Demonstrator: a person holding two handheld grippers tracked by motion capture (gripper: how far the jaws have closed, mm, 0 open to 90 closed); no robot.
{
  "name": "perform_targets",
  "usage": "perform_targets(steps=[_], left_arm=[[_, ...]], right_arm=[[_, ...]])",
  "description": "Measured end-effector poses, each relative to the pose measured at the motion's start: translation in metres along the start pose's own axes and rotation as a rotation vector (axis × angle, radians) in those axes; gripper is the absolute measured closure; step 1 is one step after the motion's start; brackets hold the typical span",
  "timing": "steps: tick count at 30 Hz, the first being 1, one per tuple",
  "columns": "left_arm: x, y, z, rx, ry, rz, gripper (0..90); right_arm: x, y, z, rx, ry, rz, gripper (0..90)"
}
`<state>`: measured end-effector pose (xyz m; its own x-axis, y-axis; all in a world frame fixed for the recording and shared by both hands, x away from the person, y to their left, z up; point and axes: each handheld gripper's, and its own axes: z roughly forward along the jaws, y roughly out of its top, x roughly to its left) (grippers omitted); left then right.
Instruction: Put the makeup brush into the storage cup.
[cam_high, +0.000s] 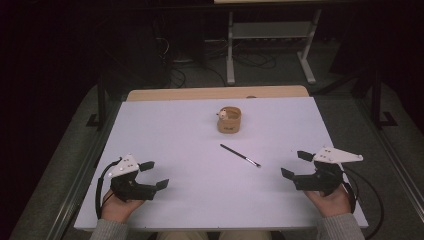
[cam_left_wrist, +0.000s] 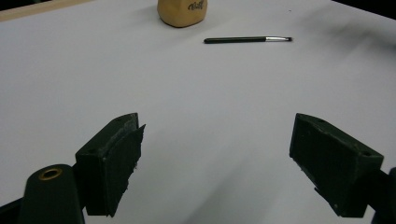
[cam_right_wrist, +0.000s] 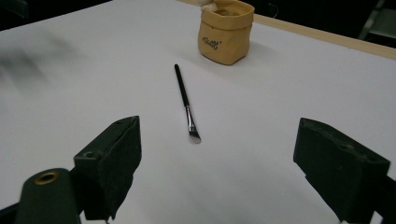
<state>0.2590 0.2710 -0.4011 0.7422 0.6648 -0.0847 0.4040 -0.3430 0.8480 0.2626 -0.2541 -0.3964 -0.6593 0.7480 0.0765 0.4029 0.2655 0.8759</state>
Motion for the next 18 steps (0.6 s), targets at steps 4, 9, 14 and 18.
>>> perform_targets(steps=[4,9,14,18], left_arm=[[0.0004,-0.0002,-0.0003,0.002,0.001,-0.001,16.0],[0.0008,-0.0002,-0.0012,0.0,-0.002,-0.002,16.0],[0.0006,-0.0004,-0.0018,-0.003,-0.002,-0.002,16.0],[0.0008,-0.0006,-0.0013,0.0,-0.001,-0.001,16.1]], right_arm=[[-0.0003,-0.0004,0.001,0.006,0.002,0.0,14.0],[0.0,-0.0004,0.0017,0.012,0.007,-0.001,14.1],[0.0003,-0.0002,0.0035,0.027,0.015,-0.003,14.0],[-0.0006,0.0009,0.004,0.031,0.03,0.005,14.1]])
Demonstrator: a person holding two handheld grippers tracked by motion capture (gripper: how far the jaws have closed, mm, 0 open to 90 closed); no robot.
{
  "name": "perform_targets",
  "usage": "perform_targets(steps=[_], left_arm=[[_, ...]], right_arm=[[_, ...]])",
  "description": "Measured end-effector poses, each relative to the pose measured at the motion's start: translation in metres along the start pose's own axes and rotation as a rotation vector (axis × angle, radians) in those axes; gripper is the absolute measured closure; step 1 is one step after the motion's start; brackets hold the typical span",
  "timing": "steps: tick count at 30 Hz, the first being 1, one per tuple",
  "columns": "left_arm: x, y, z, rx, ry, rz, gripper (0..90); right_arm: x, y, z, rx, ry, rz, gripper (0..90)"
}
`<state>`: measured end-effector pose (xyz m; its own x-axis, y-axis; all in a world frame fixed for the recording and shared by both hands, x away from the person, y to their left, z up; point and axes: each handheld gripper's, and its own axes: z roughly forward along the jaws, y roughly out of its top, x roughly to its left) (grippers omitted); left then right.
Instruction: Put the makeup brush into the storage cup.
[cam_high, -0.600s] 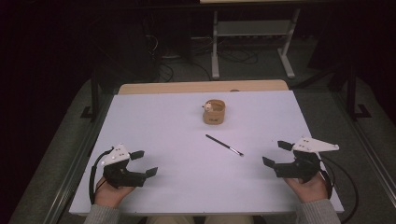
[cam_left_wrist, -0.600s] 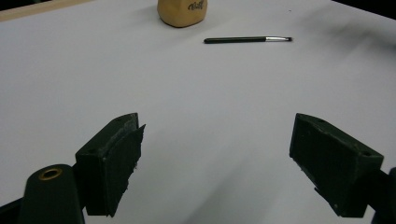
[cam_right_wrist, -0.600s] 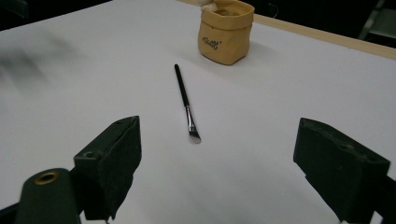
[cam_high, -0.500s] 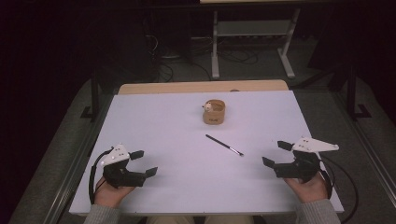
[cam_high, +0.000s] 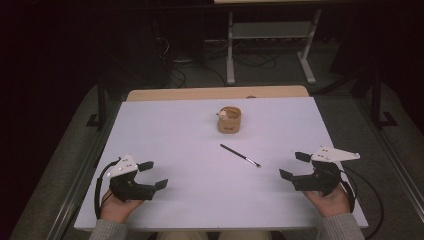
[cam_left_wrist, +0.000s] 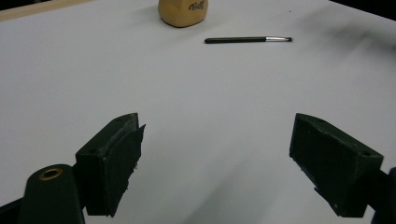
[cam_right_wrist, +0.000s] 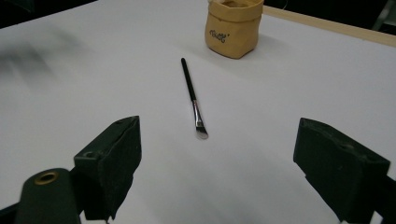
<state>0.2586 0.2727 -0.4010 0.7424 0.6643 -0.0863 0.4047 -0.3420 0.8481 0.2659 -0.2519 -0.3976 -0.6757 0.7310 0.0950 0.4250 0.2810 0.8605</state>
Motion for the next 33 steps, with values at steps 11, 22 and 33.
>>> perform_targets(steps=[11,22,33], left_arm=[[-0.001,0.0,0.0,-0.002,-0.002,0.002,16.1],[0.002,-0.001,0.0,0.002,-0.002,-0.003,16.2],[0.002,-0.001,0.0,-0.001,-0.004,-0.004,16.2]], right_arm=[[-0.006,0.004,0.001,0.017,0.018,0.022,14.1],[-0.008,0.012,0.005,0.066,0.03,0.01,15.8],[-0.006,0.042,0.013,0.114,0.036,-0.053,17.4]])
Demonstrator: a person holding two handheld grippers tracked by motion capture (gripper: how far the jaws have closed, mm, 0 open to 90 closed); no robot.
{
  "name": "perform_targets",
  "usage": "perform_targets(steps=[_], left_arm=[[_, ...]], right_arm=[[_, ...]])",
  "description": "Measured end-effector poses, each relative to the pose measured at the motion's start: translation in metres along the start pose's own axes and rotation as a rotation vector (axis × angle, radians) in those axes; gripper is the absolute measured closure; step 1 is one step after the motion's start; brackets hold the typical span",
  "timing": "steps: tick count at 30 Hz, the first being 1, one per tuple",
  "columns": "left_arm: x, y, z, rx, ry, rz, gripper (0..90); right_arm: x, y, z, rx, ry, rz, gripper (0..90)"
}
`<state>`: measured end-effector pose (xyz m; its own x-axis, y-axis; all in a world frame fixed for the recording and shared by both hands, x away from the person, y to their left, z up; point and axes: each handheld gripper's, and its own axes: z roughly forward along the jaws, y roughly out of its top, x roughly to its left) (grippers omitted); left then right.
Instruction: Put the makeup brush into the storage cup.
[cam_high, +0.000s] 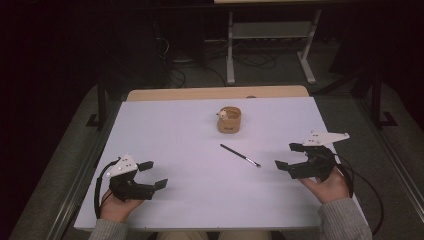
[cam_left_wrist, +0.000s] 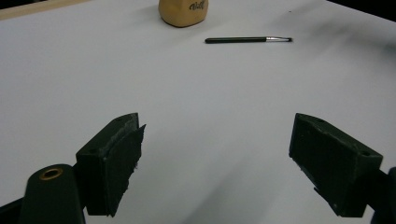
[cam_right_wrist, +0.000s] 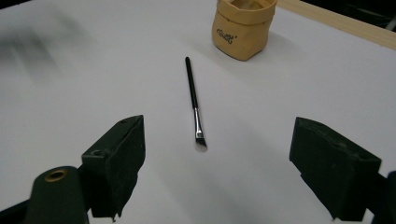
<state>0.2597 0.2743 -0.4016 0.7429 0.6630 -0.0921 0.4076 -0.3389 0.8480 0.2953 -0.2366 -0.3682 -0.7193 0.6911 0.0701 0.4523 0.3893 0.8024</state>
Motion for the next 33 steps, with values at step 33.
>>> perform_targets(steps=[33], left_arm=[[0.001,0.0,0.001,-0.011,0.002,-0.006,16.4]], right_arm=[[-0.006,0.075,0.054,0.131,0.074,-0.081,23.9]])
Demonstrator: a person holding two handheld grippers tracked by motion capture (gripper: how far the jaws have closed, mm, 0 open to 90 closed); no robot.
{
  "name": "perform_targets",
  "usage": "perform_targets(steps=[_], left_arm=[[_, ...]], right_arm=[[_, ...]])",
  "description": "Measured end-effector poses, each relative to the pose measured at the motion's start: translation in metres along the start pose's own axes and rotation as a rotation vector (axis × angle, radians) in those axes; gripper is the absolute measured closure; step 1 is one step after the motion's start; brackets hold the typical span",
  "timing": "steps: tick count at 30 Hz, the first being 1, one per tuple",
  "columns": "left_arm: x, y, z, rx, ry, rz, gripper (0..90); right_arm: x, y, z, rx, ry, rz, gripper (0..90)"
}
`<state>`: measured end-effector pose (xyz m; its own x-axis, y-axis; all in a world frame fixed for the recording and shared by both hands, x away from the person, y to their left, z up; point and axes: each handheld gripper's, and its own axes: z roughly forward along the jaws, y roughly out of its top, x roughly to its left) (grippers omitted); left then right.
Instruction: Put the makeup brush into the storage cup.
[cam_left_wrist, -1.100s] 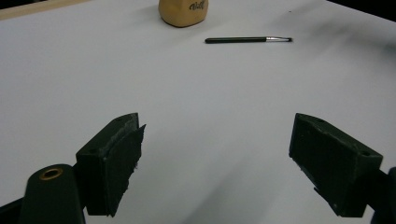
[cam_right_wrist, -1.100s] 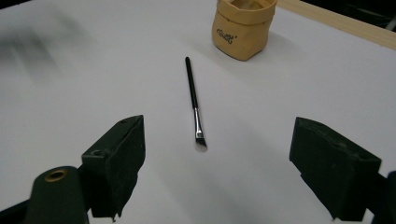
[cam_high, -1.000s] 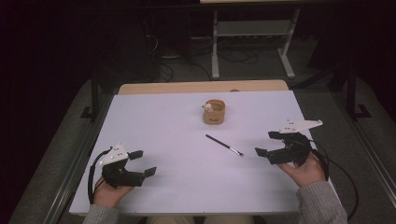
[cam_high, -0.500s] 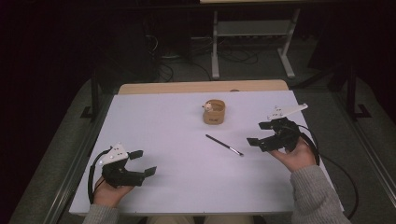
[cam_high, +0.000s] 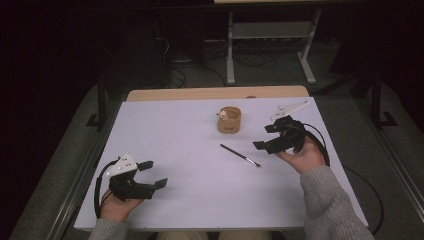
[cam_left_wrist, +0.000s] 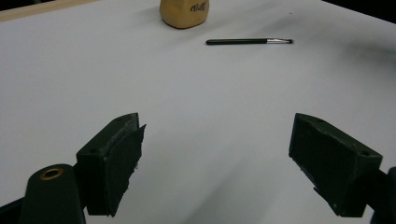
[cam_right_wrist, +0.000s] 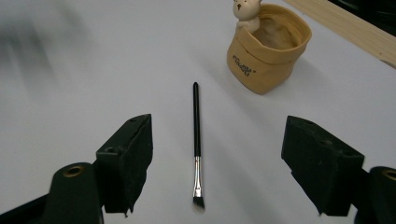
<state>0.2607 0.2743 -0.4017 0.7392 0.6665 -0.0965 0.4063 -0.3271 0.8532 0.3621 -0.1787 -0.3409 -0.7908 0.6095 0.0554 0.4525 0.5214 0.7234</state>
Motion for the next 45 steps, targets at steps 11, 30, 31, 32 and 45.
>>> perform_targets(steps=[11,30,31,32,45], left_arm=[[0.0,0.001,0.0,0.0,-0.002,-0.001,16.4],[0.0,0.001,0.001,-0.005,-0.008,-0.004,16.4],[0.0,0.001,0.001,-0.004,-0.007,-0.003,16.5],[0.0,0.001,0.001,-0.005,-0.008,-0.003,16.4],[0.0,0.001,0.001,-0.005,-0.008,-0.003,16.4]], right_arm=[[-0.001,0.015,0.023,0.043,0.025,-0.002,26.7],[-0.003,0.021,0.072,0.137,0.049,0.001,35.7],[-0.003,0.021,0.072,0.137,0.049,0.001,35.7],[-0.004,0.02,0.075,0.146,0.048,0.0,36.4],[-0.006,0.015,0.09,0.183,0.058,0.008,40.4]])
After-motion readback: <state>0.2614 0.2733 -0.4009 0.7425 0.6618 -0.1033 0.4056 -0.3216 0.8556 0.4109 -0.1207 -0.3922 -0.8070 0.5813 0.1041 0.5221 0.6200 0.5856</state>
